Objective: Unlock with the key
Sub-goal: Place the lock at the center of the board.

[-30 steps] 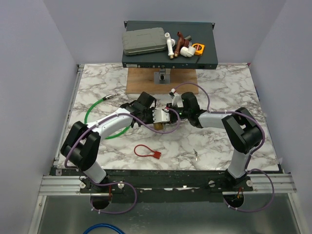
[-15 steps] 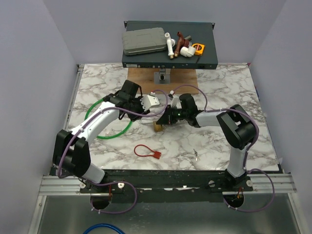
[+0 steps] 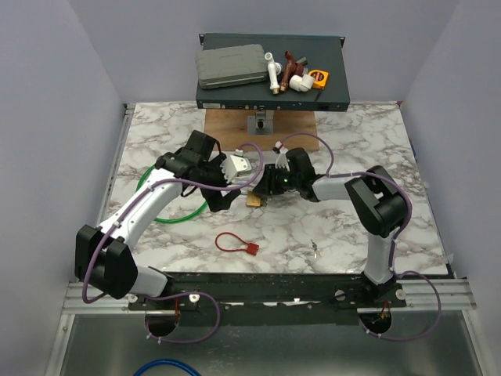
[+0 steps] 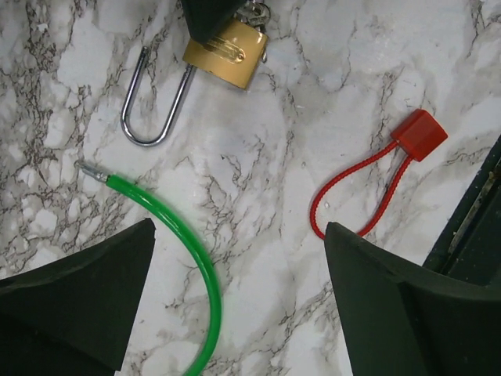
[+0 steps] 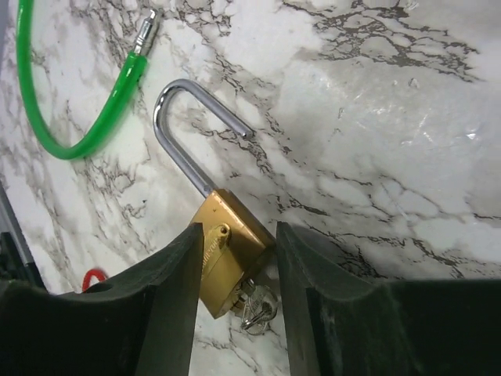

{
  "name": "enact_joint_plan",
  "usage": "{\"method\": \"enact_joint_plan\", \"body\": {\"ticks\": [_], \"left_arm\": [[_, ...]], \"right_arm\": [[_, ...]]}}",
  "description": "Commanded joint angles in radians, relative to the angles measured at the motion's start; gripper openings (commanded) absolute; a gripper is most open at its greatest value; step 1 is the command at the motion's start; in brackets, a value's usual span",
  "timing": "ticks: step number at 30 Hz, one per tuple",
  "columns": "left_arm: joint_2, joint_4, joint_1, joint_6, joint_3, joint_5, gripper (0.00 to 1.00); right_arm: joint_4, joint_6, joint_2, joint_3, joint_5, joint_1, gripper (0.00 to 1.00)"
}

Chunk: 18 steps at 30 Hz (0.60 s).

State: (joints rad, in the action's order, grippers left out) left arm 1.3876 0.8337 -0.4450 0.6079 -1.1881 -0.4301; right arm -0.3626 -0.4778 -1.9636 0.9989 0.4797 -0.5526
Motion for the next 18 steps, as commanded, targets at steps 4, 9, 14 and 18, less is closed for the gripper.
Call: {"method": "enact_joint_plan", "body": {"ticks": [4, 9, 14, 18], "left_arm": [[-0.042, 0.053, 0.013, -0.011, -0.031, -0.015, 0.96], [-0.072, 0.028, 0.087, -0.036, -0.042, -0.017, 0.99], [-0.061, 0.014, 0.231, -0.052, -0.055, -0.117, 0.99], [-0.064, 0.007, 0.231, -0.076, -0.051, -0.112, 0.99]], "right_arm": [[0.069, 0.039, 0.105, 0.005, -0.152, 0.002, 0.74], [0.287, 0.020, 0.280, 0.022, -0.313, 0.002, 1.00], [0.513, -0.085, 0.485, 0.003, -0.426, 0.012, 1.00], [0.712, -0.033, 0.605, -0.050, -0.512, 0.011, 0.83]]}}
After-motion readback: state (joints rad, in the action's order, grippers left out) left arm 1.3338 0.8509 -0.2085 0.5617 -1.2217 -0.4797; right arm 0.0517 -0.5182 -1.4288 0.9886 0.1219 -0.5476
